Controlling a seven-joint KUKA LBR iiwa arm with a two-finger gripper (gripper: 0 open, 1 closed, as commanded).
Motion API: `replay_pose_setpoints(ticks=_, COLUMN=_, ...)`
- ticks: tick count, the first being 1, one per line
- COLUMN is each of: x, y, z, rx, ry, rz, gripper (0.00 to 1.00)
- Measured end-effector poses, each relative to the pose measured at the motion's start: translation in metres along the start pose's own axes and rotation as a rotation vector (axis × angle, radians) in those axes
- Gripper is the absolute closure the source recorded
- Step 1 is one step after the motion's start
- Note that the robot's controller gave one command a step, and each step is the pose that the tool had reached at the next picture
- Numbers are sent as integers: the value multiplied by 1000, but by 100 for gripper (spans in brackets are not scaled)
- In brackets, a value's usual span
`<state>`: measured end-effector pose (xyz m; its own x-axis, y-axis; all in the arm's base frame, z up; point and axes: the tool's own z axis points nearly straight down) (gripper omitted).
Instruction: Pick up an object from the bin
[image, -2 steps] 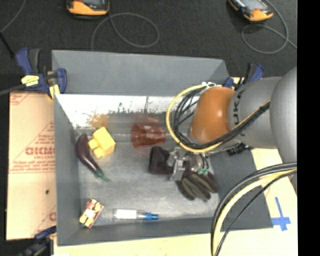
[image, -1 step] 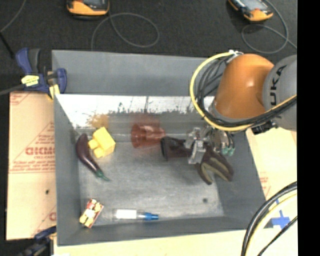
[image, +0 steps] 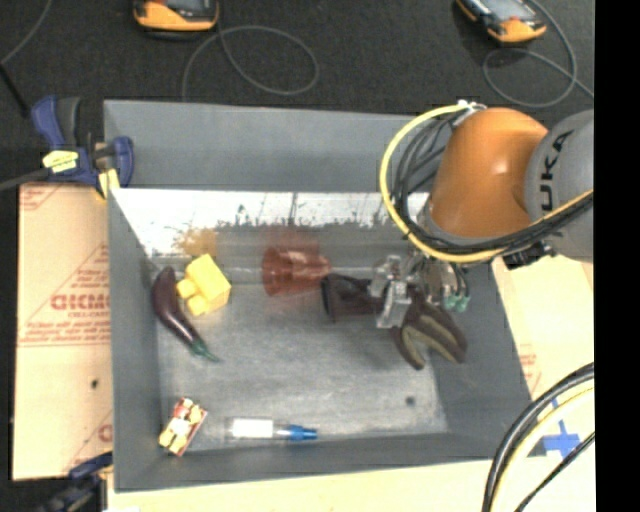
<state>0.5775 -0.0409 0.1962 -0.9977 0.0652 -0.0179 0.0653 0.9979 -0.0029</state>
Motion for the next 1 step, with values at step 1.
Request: replay_pose_setpoints(ticks=1, x=6, y=27, z=-200, rx=-1, ry=-3, rz=110, gripper=100)
